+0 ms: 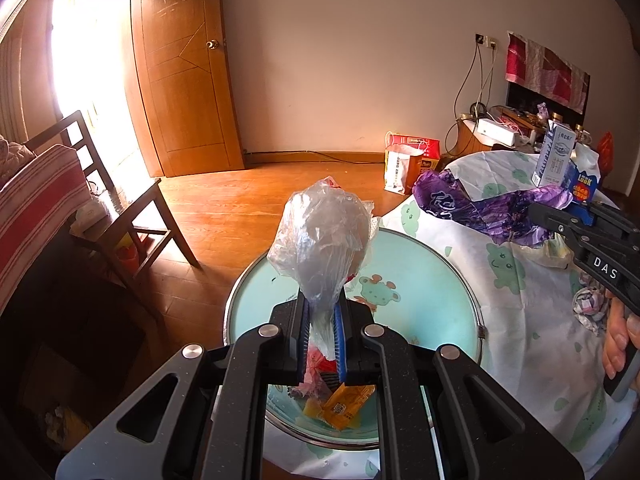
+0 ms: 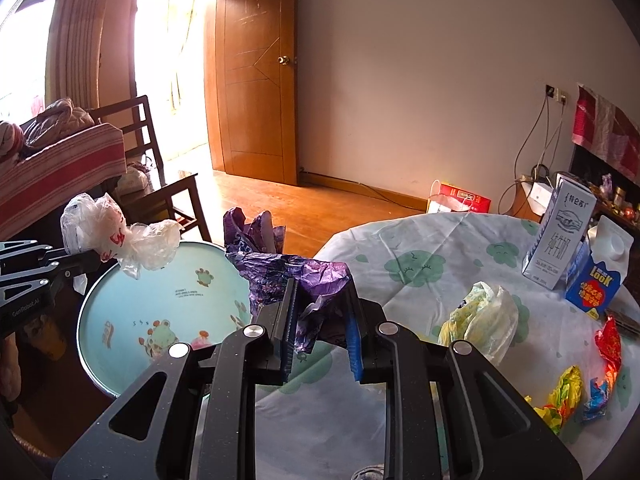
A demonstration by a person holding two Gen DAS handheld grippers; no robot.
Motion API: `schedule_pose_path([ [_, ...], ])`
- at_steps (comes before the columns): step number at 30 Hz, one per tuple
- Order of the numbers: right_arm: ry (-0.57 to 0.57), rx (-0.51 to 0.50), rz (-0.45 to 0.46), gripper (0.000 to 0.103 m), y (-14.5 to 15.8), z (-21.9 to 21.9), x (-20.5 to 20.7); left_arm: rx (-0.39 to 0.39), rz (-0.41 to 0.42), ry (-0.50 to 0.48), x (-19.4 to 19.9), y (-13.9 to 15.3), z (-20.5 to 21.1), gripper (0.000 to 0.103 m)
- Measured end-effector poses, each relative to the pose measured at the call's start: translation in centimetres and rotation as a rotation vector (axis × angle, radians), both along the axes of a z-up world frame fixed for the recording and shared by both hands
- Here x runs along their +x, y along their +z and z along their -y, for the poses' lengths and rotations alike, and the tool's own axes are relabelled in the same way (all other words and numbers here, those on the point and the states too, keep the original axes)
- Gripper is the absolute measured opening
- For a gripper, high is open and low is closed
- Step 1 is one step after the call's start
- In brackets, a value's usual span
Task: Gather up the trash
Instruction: 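Carry the clear bag with the left tool while the right tool carries the purple wrapper over the bucket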
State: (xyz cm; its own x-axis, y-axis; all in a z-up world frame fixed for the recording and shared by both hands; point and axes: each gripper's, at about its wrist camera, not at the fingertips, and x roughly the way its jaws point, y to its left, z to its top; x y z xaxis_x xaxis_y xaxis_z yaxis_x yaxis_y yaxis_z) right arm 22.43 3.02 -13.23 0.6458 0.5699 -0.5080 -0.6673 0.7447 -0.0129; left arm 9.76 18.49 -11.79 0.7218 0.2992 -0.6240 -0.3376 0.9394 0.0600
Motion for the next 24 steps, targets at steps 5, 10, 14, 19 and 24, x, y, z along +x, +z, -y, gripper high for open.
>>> schedule_pose_path([
  [5,0.006,-0.009,0.004,0.022,-0.07,-0.19,-0.12,-0.002,0.0,0.001,-0.03,-0.03,-0.16,0.01],
  [10,0.017,-0.015,0.005,0.022,-0.12,-0.38,-0.16,-0.005,0.002,0.004,-0.02,0.04,-0.29,0.01],
  [14,0.021,-0.019,0.006,0.022,-0.16,-0.45,-0.18,-0.007,0.0,0.005,0.05,0.03,-0.37,0.01],
  [19,0.027,-0.023,0.007,0.022,-0.25,-0.58,-0.25,-0.007,-0.002,0.007,0.03,-0.01,-0.44,0.01],
  [24,0.04,-0.034,0.016,0.023,-0.28,-0.84,-0.42,-0.008,-0.003,0.009,0.04,-0.05,-0.51,0.01],
])
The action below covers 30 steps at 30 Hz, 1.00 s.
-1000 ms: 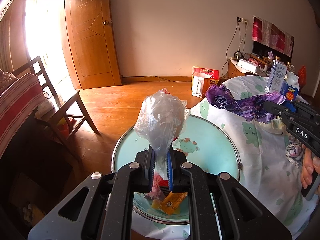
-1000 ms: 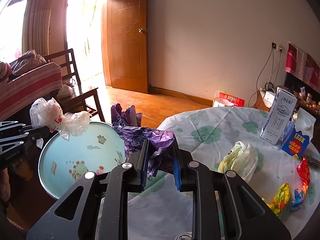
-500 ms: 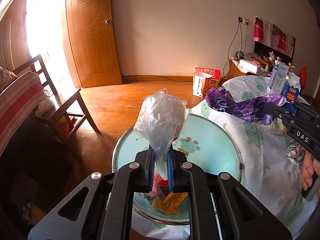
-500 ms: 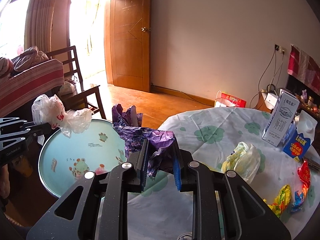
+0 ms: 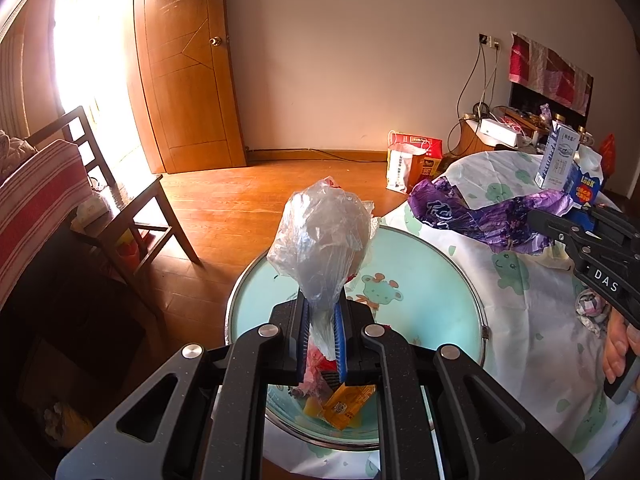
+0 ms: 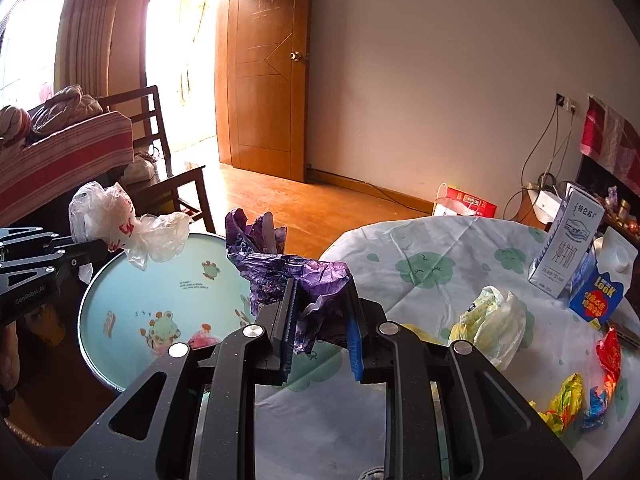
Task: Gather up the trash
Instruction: 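Carry the clear bag with the left tool while the right tool carries the purple wrapper over the bucket, then open both tools to drop the clear bag and purple wrapper into the bucket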
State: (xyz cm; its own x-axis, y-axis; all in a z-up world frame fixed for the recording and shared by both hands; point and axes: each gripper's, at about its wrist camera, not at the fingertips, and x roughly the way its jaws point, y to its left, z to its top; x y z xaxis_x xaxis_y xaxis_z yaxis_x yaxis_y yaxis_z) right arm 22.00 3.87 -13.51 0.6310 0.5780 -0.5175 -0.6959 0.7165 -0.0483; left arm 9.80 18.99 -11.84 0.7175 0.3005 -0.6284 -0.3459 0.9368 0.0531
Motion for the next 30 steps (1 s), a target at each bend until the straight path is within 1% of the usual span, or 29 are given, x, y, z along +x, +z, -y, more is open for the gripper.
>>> schedule_pose_path([
  [24,0.031,-0.007,0.017,0.023,0.03,-0.29,-0.55,-0.002,0.006,0.009,-0.02,-0.06,-0.02,0.011],
  [26,0.061,-0.009,0.006,0.024,-0.06,-0.45,-0.58,-0.001,0.009,0.012,-0.04,-0.02,-0.02,0.015],
  [27,0.073,-0.013,0.006,0.025,-0.09,-0.58,-0.61,-0.002,0.009,0.016,-0.09,-0.02,-0.05,0.019],
  [28,0.078,-0.013,0.008,0.028,-0.06,-0.56,-0.54,-0.005,0.011,0.015,-0.09,-0.01,-0.04,0.031],
  [29,0.083,-0.012,0.012,0.037,-0.05,-0.57,-0.6,-0.002,0.013,0.017,-0.15,0.0,-0.08,0.04],
  [30,0.083,-0.007,0.016,0.044,-0.02,-0.5,-0.64,0.004,0.016,0.02,-0.23,0.01,-0.08,0.043],
])
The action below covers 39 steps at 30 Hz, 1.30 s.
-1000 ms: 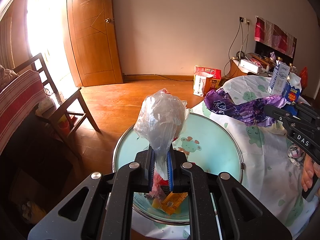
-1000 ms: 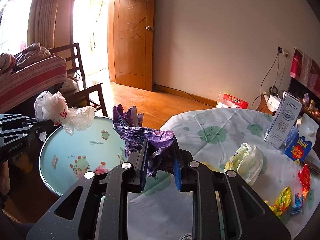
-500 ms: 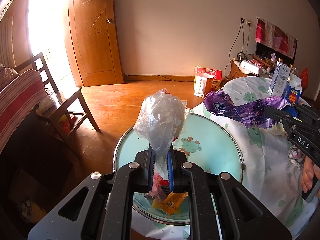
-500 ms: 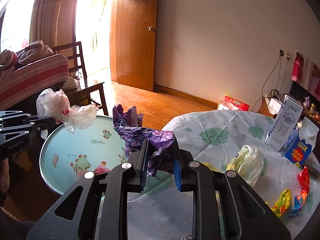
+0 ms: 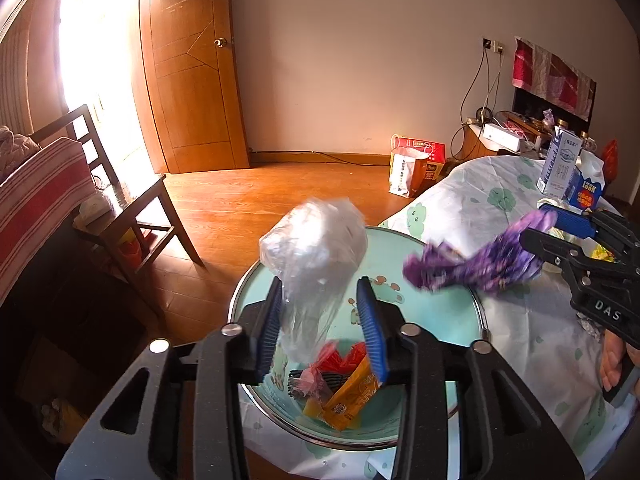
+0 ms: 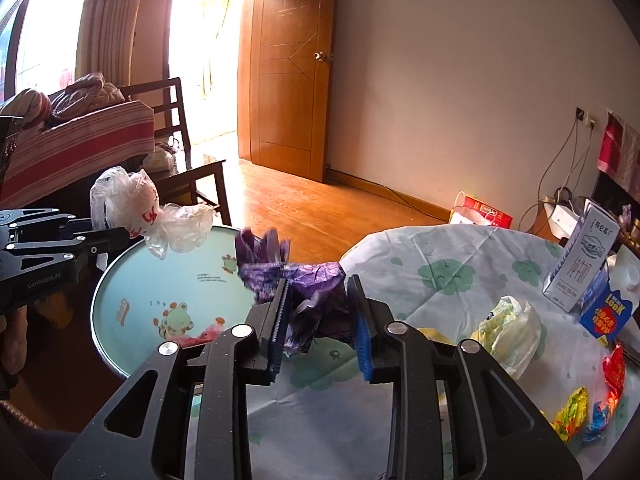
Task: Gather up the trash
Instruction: 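Open both tools to drop the clear bag and purple wrapper into the bucket, then grasp the grey patterned cloth with the left tool while the right tool reaches for the red-orange wrapper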
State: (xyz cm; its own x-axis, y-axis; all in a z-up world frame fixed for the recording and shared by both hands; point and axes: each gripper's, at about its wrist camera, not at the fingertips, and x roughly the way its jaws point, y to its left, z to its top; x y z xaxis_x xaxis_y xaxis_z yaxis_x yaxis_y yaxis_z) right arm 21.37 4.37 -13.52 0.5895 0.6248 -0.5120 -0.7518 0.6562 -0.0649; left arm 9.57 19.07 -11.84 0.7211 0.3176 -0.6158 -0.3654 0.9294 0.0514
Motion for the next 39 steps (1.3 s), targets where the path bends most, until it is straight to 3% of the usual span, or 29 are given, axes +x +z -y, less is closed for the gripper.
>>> schedule_pose_path([
  [1,-0.001,0.003,0.001,0.059,0.01,0.0,-0.08,0.0,0.002,0.001,-0.04,0.04,0.01,0.049],
  [2,-0.004,0.007,0.0,0.063,0.02,0.07,-0.04,-0.003,0.004,0.002,-0.09,0.04,-0.01,0.054],
  [5,-0.013,0.01,-0.008,0.066,0.01,0.01,0.08,0.002,0.01,0.013,-0.22,0.14,0.04,0.066],
  [11,-0.02,0.004,0.004,0.07,0.05,-0.12,-0.22,0.004,0.013,0.022,-0.34,0.22,-0.15,0.075],
  [39,-0.045,0.009,0.008,0.072,-0.05,0.43,0.06,0.006,0.002,0.025,-0.34,0.07,-0.52,0.078],
])
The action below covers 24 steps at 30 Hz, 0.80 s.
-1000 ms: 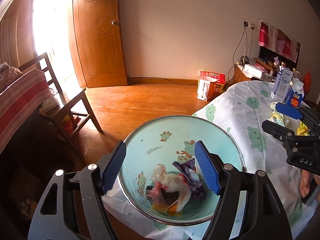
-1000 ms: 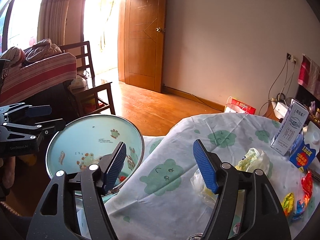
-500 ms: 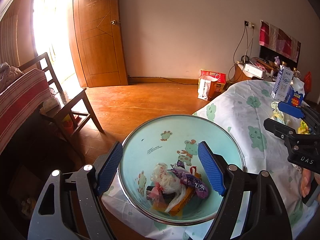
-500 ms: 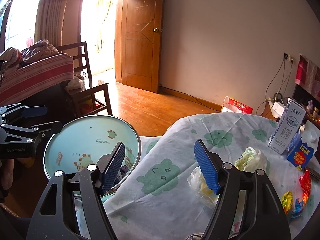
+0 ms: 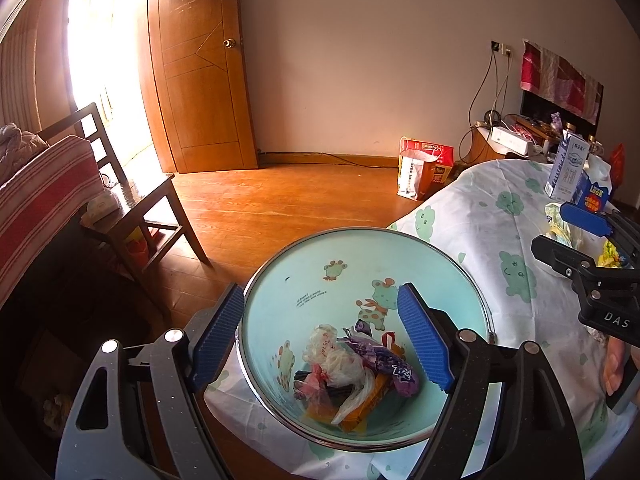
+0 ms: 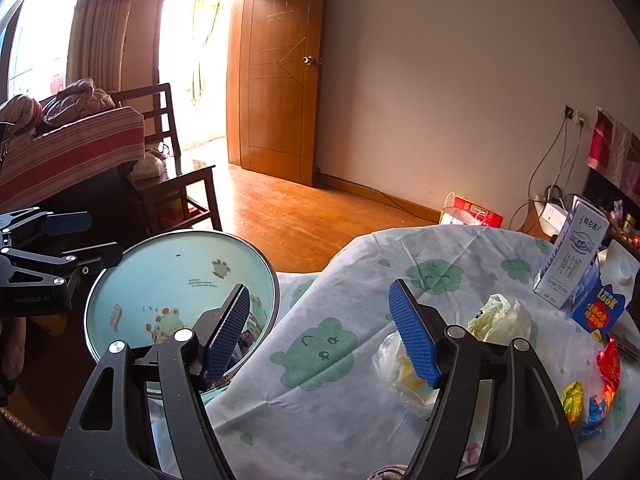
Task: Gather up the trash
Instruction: 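Grasp the grey patterned cloth with the left tool while the right tool reaches for the red-orange wrapper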
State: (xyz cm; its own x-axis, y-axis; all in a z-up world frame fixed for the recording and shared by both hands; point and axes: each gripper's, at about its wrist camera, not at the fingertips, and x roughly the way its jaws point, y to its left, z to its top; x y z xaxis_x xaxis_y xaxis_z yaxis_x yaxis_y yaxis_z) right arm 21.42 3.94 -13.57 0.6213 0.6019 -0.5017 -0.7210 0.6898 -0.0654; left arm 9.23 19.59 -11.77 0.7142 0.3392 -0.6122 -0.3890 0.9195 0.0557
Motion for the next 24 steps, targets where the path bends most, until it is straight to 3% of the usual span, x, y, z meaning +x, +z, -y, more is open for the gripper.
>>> schedule_pose_path([
  [6,-0.064,0.019,0.032,0.074,0.5,0.9,-0.4,-0.005,-0.007,-0.005,0.1,-0.3,0.3,0.084],
  [12,-0.177,-0.002,0.043,0.075,1.4,5.5,-2.1,-0.013,-0.026,-0.061,1.0,-0.9,2.3,0.084],
  [24,-0.649,-0.005,-0.061,0.08,0.5,23.4,-2.7,0.007,-0.042,-0.355,5.5,-1.4,15.1,0.084],
])
